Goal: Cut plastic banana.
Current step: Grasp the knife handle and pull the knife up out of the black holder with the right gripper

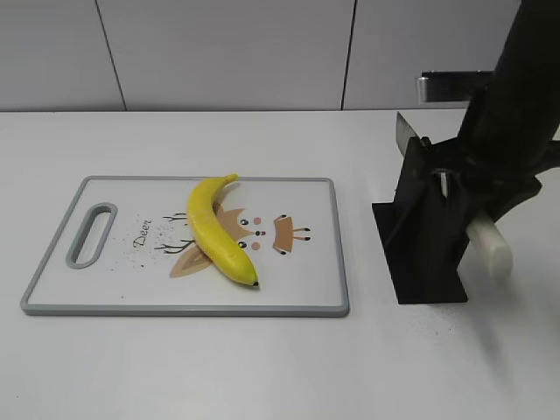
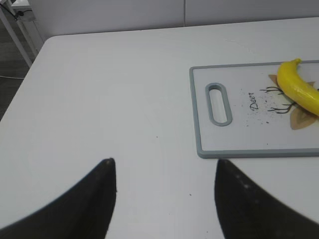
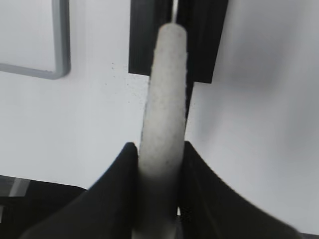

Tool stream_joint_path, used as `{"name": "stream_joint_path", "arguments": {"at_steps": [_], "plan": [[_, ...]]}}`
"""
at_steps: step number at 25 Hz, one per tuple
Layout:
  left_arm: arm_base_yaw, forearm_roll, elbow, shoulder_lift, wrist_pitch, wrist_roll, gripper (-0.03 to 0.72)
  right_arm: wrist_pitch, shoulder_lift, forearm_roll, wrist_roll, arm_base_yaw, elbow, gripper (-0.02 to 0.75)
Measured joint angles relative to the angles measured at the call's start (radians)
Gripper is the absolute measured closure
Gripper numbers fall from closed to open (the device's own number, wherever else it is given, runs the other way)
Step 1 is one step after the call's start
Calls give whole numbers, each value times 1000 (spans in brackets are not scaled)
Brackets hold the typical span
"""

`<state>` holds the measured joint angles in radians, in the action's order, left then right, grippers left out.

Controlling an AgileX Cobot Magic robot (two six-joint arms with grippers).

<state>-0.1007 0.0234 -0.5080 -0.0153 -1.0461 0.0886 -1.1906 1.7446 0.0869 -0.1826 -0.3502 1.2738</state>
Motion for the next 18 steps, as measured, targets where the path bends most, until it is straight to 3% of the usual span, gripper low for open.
{"name": "stream_joint_path", "arguments": {"at_steps": [8,14,18], "plan": [[0,0,0,0,0,0,95,-26,-91,41,-14,1,100,540],[0,1,0,0,0,0,97,-15,-139,98,141,-3,174,549],[0,24,-3,0,11,0,97,-12,-141,144,359,-3,208,549]]}}
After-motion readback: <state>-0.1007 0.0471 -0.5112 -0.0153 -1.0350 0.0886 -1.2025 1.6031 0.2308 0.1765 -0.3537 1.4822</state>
